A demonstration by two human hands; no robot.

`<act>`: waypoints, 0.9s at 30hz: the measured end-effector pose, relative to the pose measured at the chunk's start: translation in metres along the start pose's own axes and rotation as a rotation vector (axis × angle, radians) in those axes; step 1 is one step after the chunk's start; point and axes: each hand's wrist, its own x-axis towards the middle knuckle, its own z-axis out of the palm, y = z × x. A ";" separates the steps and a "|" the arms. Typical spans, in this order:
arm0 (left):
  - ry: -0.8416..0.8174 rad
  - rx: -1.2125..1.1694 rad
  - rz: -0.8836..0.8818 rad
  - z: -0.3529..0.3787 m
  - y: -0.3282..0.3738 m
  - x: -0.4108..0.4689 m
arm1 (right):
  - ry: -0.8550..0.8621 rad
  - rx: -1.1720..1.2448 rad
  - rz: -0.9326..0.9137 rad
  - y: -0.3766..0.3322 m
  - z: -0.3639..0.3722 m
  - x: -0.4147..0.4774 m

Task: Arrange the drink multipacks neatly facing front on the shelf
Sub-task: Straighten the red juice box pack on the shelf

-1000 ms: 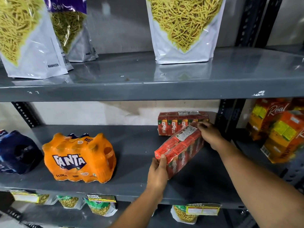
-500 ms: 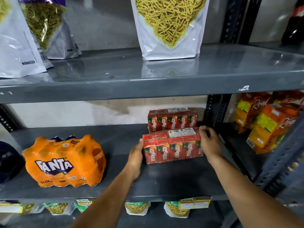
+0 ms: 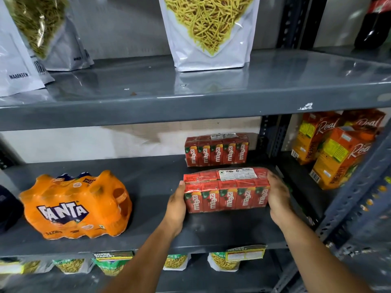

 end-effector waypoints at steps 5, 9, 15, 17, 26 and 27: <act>-0.030 0.021 -0.019 0.001 -0.017 -0.020 | 0.069 0.033 -0.044 0.016 -0.025 -0.018; -0.007 0.030 -0.029 0.003 -0.022 -0.025 | 0.110 0.025 -0.054 0.015 -0.029 -0.028; -0.016 0.052 0.000 0.004 -0.026 -0.022 | 0.115 0.034 -0.070 0.015 -0.028 -0.030; -0.020 0.055 0.004 0.005 -0.026 -0.022 | 0.119 0.041 -0.066 0.016 -0.029 -0.029; -0.047 0.107 0.081 -0.003 -0.025 -0.032 | 0.090 -0.015 -0.106 0.011 -0.027 -0.042; -0.043 0.117 0.138 -0.009 -0.026 -0.036 | 0.102 -0.068 -0.178 0.009 -0.026 -0.049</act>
